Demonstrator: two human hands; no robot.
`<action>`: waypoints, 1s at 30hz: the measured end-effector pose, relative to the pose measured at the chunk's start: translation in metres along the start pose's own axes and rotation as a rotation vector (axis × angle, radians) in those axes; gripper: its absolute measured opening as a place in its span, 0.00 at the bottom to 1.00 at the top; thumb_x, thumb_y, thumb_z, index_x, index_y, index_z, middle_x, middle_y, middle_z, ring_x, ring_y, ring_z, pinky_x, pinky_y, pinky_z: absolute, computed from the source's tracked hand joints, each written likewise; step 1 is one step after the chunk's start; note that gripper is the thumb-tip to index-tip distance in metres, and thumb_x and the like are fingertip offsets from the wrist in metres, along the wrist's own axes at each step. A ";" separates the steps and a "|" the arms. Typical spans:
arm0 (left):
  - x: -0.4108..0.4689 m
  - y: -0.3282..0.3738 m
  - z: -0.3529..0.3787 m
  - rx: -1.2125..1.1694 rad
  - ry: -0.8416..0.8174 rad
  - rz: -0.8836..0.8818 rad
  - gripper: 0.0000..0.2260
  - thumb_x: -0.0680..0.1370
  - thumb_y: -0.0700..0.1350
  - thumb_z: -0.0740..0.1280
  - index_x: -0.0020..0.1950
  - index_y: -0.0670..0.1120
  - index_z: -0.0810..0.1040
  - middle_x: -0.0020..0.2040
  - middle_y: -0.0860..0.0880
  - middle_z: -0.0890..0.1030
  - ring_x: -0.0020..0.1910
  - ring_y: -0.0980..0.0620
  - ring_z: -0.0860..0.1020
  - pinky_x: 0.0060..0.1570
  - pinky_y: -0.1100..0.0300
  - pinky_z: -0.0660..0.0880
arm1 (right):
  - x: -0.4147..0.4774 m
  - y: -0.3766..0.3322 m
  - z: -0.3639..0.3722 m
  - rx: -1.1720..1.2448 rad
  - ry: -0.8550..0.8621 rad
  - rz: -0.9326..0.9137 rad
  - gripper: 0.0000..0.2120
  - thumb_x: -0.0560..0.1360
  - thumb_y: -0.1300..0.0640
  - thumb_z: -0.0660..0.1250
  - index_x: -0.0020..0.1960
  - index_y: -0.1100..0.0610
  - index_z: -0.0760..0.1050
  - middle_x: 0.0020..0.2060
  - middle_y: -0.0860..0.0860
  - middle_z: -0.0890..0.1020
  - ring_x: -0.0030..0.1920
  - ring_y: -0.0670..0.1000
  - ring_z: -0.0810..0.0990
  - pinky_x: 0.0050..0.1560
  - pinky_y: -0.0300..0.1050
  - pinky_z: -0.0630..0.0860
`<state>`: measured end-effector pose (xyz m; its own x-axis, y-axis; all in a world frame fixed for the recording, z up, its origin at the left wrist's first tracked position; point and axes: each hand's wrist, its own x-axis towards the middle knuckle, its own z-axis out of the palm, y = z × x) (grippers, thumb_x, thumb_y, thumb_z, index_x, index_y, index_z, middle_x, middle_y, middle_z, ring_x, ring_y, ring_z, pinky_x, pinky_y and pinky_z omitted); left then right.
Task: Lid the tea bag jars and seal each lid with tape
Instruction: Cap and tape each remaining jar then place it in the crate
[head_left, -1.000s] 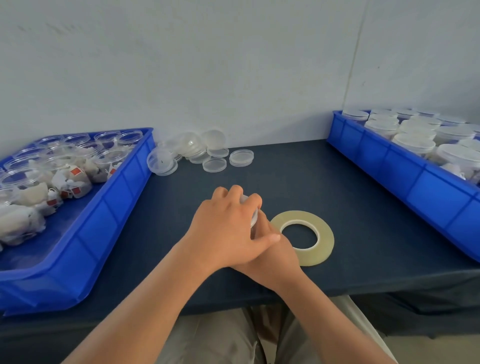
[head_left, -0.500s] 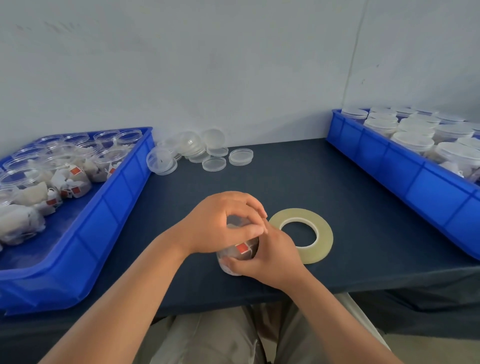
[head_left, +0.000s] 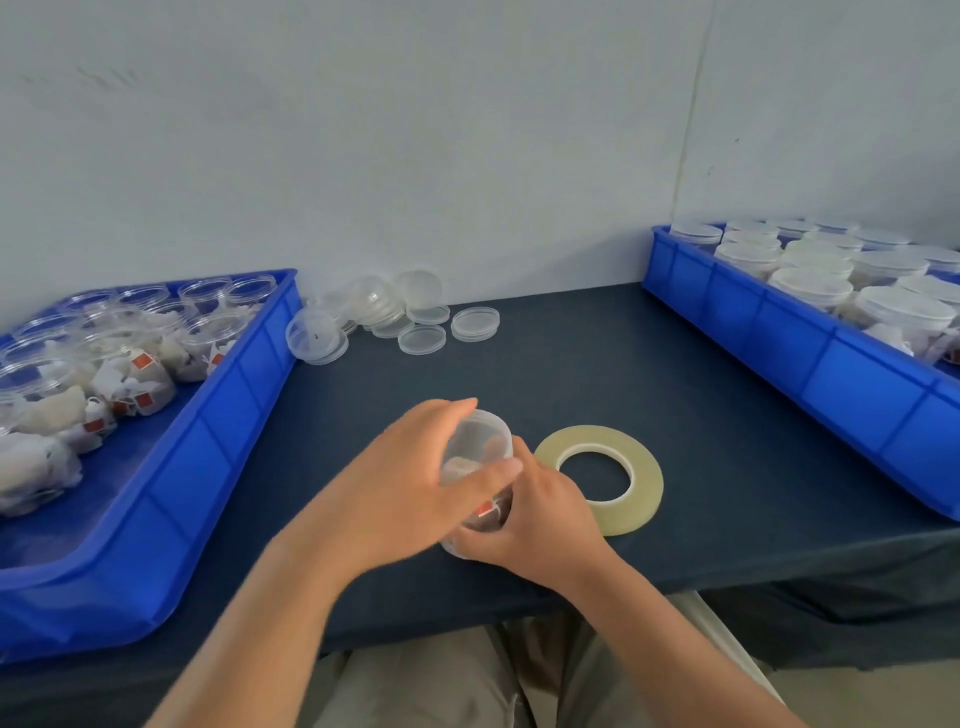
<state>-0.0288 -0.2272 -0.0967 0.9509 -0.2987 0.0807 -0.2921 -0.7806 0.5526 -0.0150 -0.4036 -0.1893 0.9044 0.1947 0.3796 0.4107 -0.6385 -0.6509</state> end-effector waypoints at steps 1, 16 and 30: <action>0.002 0.013 0.009 0.086 0.044 -0.055 0.49 0.66 0.84 0.57 0.82 0.60 0.61 0.77 0.64 0.66 0.76 0.61 0.67 0.64 0.59 0.68 | 0.001 0.000 0.001 -0.021 0.002 -0.013 0.34 0.64 0.31 0.76 0.66 0.38 0.70 0.47 0.35 0.80 0.47 0.40 0.81 0.39 0.32 0.73; 0.027 0.010 0.023 0.161 0.265 0.269 0.13 0.76 0.58 0.70 0.58 0.57 0.85 0.55 0.61 0.81 0.53 0.58 0.79 0.51 0.61 0.76 | 0.006 0.005 0.003 0.034 0.007 0.046 0.39 0.62 0.32 0.75 0.67 0.45 0.66 0.37 0.39 0.82 0.38 0.44 0.83 0.34 0.38 0.76; 0.022 0.028 0.052 0.283 0.464 -0.084 0.26 0.75 0.74 0.57 0.64 0.61 0.79 0.59 0.60 0.79 0.57 0.55 0.78 0.46 0.60 0.68 | 0.002 -0.014 -0.003 -0.235 -0.029 -0.081 0.28 0.73 0.33 0.62 0.65 0.49 0.71 0.51 0.43 0.78 0.47 0.46 0.79 0.42 0.41 0.74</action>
<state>-0.0215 -0.2843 -0.1222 0.8987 -0.0060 0.4384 -0.1687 -0.9276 0.3333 -0.0191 -0.3966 -0.1780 0.8739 0.2716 0.4031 0.4470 -0.7747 -0.4473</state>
